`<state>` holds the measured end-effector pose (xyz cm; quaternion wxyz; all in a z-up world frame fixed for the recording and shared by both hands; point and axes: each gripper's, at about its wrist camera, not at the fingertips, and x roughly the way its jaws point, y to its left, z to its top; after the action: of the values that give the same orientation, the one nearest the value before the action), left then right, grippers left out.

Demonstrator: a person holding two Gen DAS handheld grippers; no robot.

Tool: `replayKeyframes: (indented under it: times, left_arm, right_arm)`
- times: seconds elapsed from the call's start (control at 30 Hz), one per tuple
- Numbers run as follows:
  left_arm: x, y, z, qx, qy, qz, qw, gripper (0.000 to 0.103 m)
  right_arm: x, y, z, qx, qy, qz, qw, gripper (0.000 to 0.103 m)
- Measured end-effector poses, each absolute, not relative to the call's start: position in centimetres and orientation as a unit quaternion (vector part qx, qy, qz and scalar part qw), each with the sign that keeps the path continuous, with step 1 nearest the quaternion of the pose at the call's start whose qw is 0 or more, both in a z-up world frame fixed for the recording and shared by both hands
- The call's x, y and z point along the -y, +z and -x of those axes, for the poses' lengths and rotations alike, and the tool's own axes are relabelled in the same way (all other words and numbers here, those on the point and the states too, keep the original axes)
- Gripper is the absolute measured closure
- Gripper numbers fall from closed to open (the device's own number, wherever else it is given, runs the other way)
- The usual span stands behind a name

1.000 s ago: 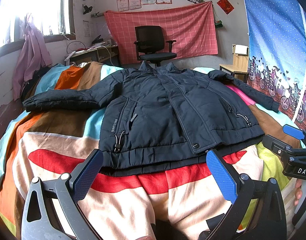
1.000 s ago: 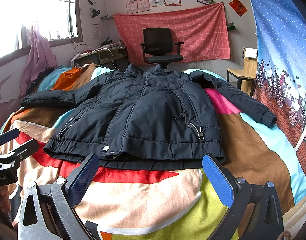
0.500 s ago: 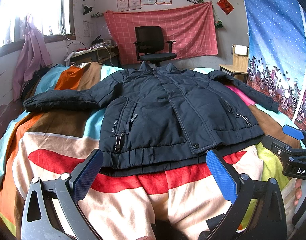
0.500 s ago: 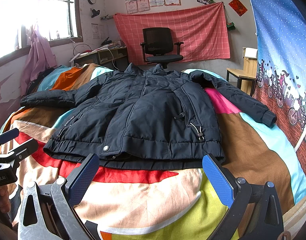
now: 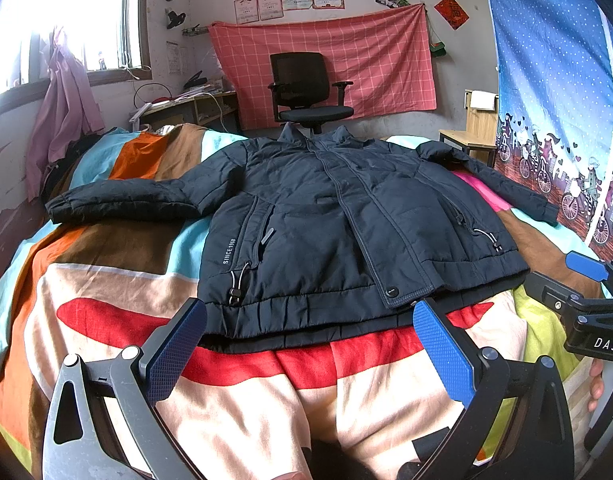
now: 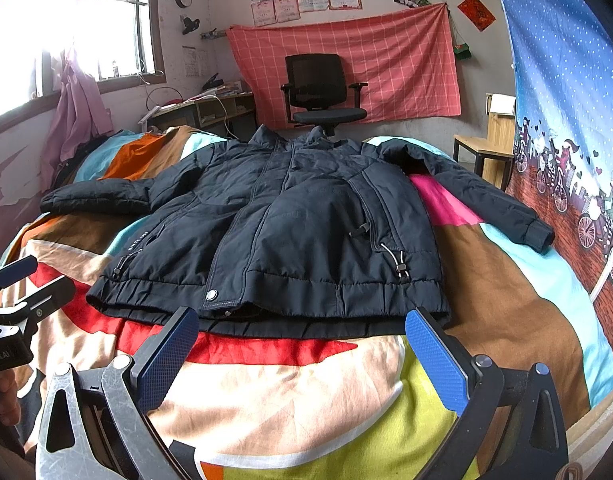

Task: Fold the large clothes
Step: 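Grasp the jacket sleeve cuff with the right gripper and lift it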

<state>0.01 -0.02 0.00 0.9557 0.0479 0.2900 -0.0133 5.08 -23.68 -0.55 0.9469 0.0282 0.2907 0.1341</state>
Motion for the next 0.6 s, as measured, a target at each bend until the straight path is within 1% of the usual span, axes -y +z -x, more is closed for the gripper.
replayKeyframes:
  times: [0.27, 0.47, 0.6]
  left_arm:
    - [-0.1, -0.1, -0.2, -0.298, -0.008, -0.046, 0.954, 0.002]
    - [-0.3, -1.0, -2.8, -0.34, 0.008, -0.057, 0.939, 0.002]
    - [-0.7, -0.4, -5.3, -0.373, 0.006, -0.039, 0.927, 0.002]
  right_arm:
    - [23.1, -0.4, -5.3, -0.297, 0.133, -0.028, 0.945, 0.0]
    - [23.6, -1.6, -7.1, -0.351, 0.116, -0.021, 0.929, 0.0]
    - [23.3, -0.8, -9.0, -0.36, 0.086, 0.017, 0.929, 0.0]
